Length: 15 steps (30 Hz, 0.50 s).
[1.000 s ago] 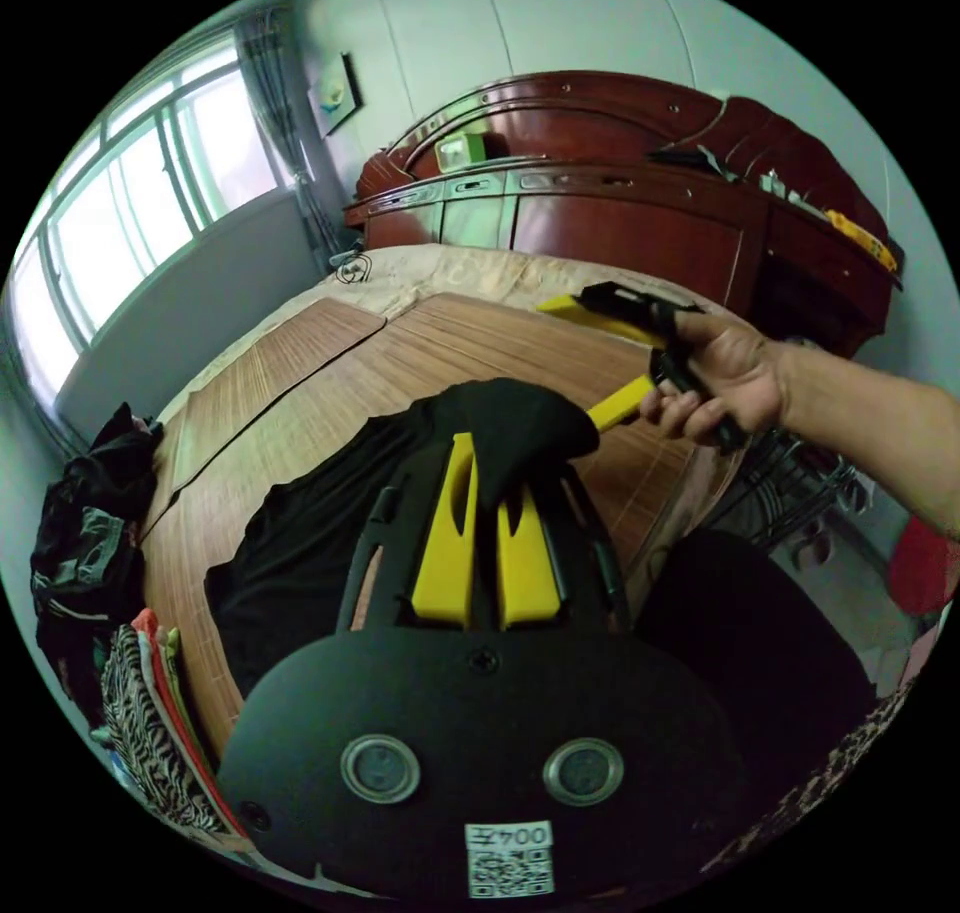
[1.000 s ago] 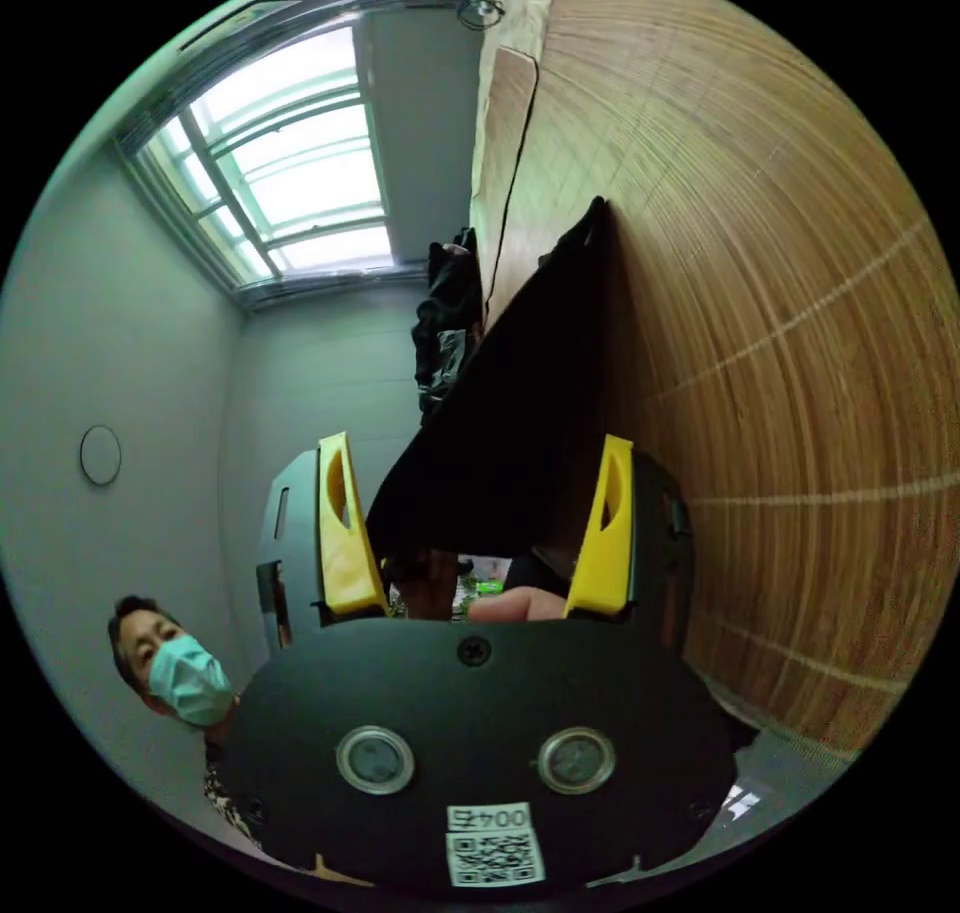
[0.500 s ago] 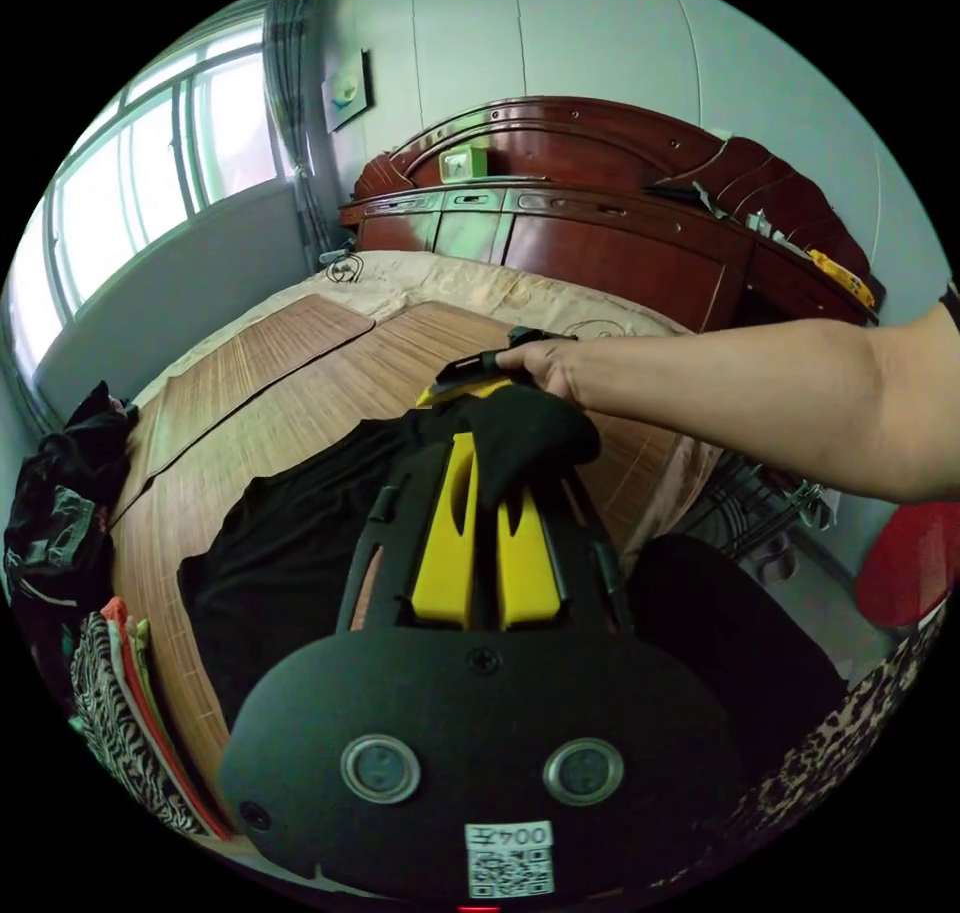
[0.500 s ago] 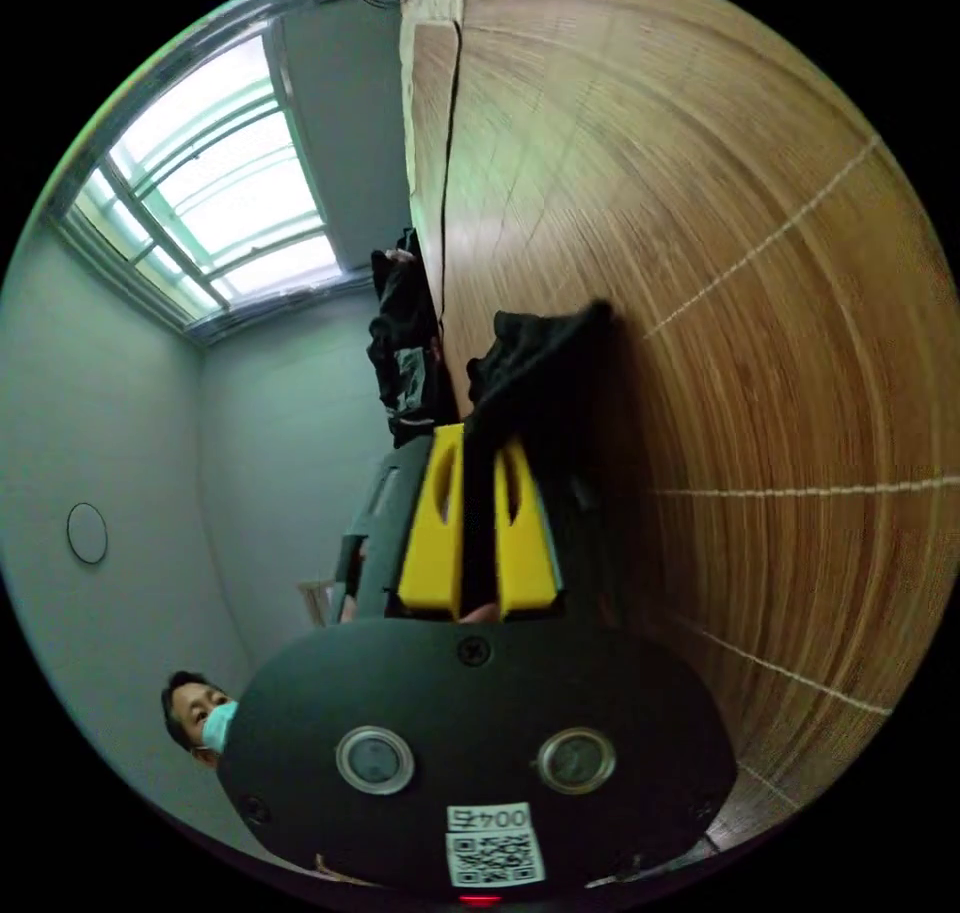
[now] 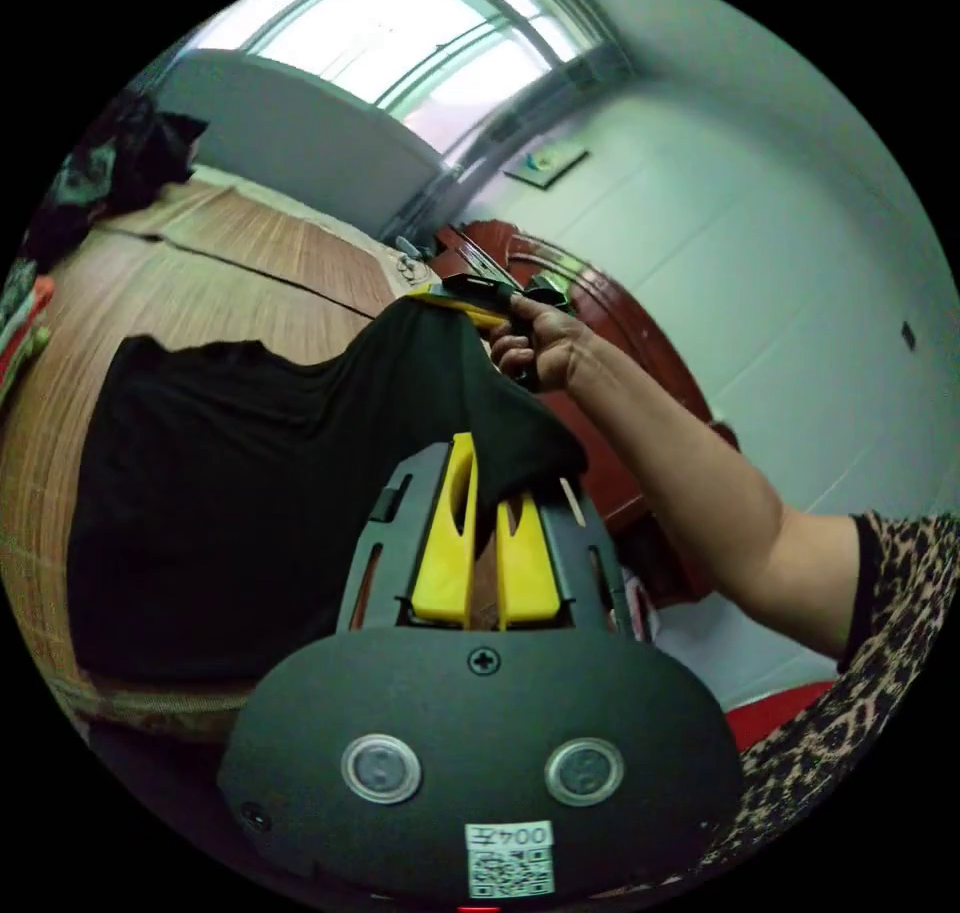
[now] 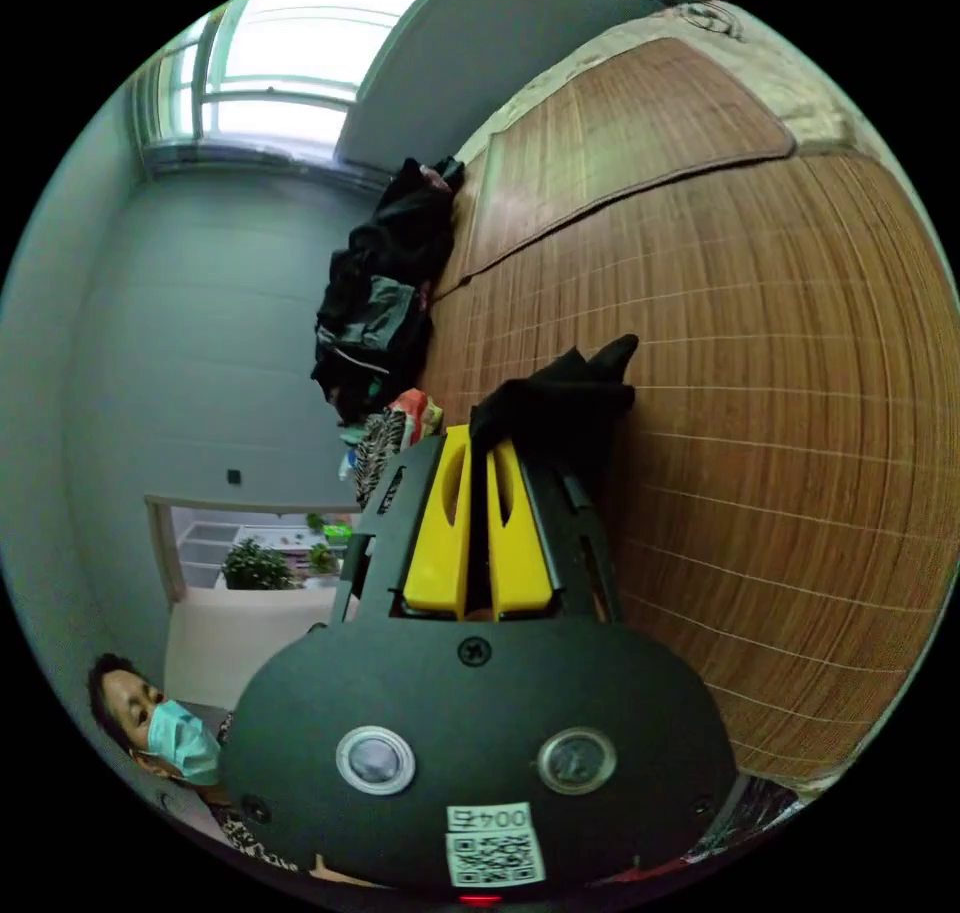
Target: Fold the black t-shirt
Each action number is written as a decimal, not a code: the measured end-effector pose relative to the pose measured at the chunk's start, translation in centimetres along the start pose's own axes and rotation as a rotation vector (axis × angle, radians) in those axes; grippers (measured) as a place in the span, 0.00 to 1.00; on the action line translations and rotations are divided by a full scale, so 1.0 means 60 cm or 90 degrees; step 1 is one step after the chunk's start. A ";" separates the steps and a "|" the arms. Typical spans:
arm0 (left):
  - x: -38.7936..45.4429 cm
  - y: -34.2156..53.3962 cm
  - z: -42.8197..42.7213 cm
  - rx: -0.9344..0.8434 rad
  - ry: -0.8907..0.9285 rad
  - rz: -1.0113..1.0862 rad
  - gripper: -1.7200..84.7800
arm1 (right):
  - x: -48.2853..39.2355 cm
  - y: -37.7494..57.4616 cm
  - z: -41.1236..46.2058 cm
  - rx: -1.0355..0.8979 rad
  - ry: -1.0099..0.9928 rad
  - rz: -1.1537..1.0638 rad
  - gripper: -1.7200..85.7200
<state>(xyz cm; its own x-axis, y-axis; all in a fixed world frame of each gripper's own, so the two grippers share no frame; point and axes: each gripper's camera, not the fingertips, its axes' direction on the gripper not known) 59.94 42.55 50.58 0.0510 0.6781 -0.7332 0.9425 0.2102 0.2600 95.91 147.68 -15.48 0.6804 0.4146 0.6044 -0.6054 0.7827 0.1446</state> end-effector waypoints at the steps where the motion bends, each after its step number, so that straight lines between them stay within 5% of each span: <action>1: -0.028 -0.009 -0.037 0.015 -0.004 -0.030 0.02 | -0.029 -0.008 0.039 -0.017 0.020 -0.009 0.04; 15: -0.369 -0.022 -0.352 0.099 0.016 -0.368 0.02 | -0.215 -0.011 0.540 -0.181 0.264 -0.113 0.05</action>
<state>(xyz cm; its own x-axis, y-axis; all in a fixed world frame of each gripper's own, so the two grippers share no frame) 50.57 42.14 79.74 -0.4902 0.5014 -0.7130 0.8525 0.4460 -0.2725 74.14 126.75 2.00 0.9029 0.3682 0.2218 -0.3696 0.9285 -0.0369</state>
